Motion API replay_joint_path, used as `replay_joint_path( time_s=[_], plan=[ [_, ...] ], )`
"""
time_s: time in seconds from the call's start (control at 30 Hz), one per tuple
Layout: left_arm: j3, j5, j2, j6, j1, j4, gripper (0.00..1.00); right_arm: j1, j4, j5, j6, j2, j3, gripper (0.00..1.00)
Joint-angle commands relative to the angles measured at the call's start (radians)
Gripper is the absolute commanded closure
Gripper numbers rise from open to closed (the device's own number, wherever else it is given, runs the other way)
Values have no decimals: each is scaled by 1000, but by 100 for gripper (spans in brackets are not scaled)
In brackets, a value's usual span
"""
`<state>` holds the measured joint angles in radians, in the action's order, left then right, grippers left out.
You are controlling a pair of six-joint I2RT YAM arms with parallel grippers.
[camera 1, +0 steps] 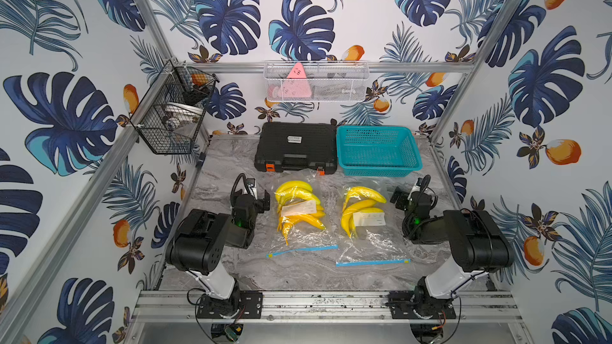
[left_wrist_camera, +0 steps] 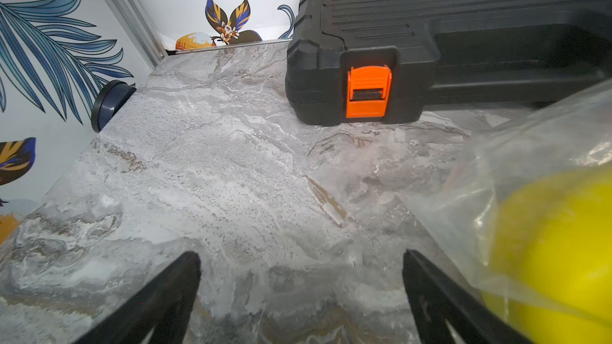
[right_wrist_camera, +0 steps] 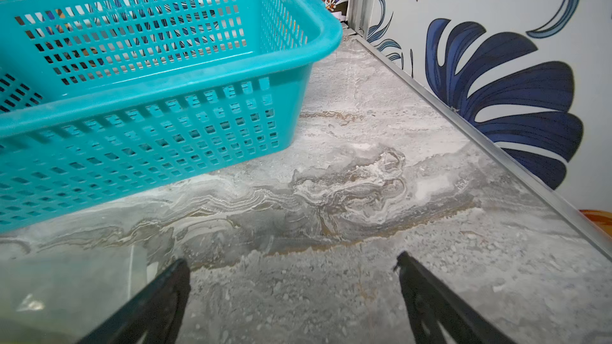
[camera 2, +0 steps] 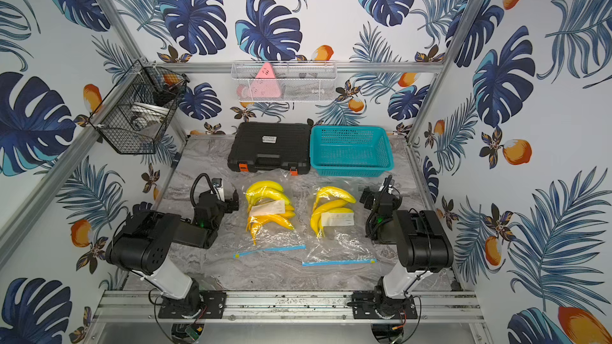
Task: Open the zip-top bag and take out the banana
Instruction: Pick up the zipper food storage bag at the center of the board.
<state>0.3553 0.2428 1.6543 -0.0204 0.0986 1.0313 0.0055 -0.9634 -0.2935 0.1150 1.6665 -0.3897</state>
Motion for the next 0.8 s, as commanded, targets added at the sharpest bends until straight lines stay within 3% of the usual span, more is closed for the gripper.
replay_joint_path(
  time_s=[0.0, 0.6, 0.67, 0.73, 0.77],
  plan=[
    [5, -4, 1, 7, -1, 16, 1, 1, -40, 6, -9, 0, -2, 0],
    [6, -5, -2, 10, 0, 13, 1, -4, -28, 22, -2, -2, -5, 0],
    [6, 39, -8, 15, 1, 16, 1, -4, -25, -24, 22, -17, -5, 0],
    [55, 158, -85, 51, 10, -160, 1, -16, 7, 2, 44, -59, 21, 0],
    [117, 198, -151, 69, 10, -319, 1, -18, -79, 6, 28, -55, 57, 0]
  ],
)
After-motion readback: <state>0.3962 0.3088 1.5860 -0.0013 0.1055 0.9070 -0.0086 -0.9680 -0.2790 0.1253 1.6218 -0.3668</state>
